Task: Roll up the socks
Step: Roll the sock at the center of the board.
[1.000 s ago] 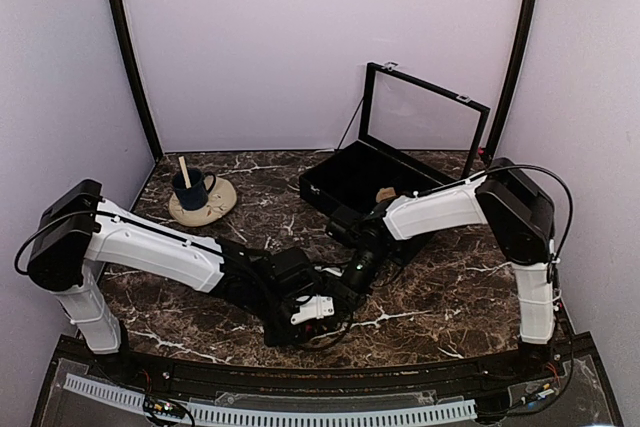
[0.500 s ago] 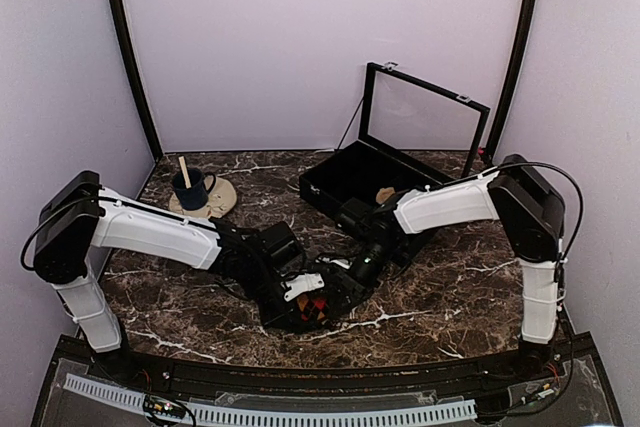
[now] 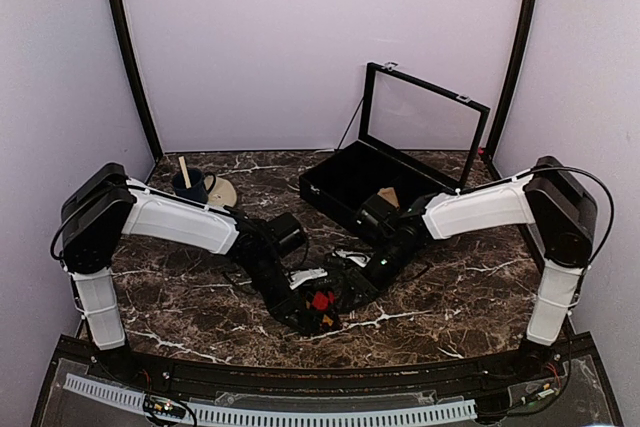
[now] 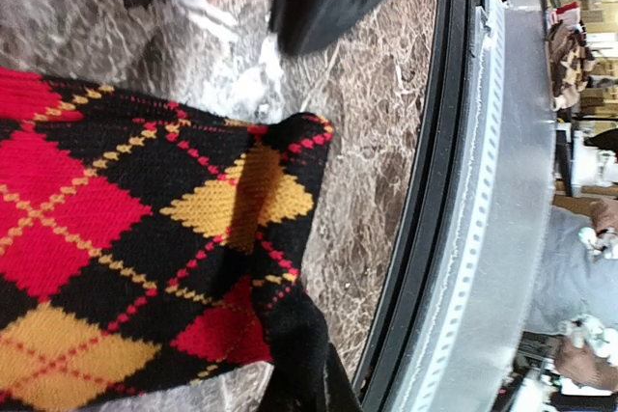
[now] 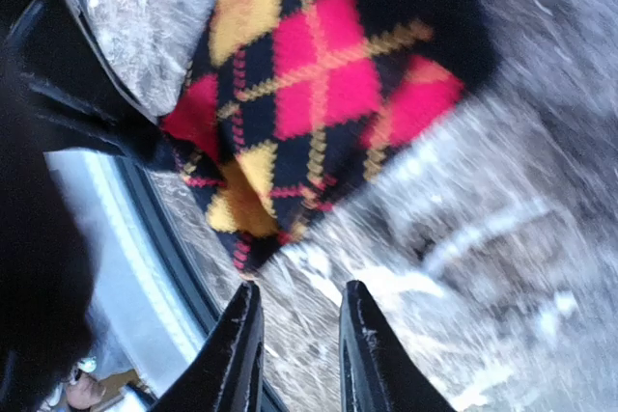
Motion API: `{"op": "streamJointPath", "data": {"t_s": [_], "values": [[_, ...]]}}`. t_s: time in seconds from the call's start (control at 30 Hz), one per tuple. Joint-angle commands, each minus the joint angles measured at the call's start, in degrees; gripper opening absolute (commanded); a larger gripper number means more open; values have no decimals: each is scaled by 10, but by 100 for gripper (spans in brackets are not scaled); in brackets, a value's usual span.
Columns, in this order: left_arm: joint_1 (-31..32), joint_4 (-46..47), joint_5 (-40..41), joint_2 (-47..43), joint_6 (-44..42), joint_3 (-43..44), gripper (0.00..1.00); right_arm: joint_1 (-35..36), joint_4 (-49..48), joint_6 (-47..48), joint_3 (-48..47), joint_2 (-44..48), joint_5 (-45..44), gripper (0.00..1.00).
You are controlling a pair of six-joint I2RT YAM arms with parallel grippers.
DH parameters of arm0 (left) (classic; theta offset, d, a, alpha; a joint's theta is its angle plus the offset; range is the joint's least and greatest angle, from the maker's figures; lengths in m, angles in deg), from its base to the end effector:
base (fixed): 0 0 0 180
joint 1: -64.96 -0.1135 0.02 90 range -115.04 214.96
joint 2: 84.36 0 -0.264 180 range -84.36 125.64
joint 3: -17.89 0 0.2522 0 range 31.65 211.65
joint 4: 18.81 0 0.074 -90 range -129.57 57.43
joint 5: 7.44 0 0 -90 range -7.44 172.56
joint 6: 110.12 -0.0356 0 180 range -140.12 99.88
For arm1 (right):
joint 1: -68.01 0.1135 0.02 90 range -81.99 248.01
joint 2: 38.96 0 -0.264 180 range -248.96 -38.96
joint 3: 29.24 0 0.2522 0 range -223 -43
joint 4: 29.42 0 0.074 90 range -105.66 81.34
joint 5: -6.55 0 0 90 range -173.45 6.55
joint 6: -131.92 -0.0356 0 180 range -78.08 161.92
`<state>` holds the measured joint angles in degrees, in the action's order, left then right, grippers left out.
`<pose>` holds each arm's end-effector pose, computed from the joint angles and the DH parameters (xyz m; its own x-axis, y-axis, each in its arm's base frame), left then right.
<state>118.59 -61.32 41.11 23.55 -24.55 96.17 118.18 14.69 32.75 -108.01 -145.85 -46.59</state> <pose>0.1893 -0.2968 0.1442 -0.5068 0.7858 -0.3544 0.7654 0.2210 -0.6045 0.2080 0.2828 0.1497 -0.7188 -0.6627 -0.2103 -0.6251 0.4837 0.6126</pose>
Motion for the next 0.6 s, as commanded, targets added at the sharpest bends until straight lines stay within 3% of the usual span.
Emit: {"op": "streamJointPath", "data": {"t_s": [0.0, 0.33, 0.57], "values": [[-9, -39, -61, 21, 13, 21, 0, -3, -61, -15, 45, 62, -90, 26], [-28, 3, -74, 35, 35, -1, 0, 26, -111, -4, 104, 152, -252, 26], [-42, 4, -91, 43, 20, -16, 0, 100, -132, 30, 113, 189, -367, 26]]}}
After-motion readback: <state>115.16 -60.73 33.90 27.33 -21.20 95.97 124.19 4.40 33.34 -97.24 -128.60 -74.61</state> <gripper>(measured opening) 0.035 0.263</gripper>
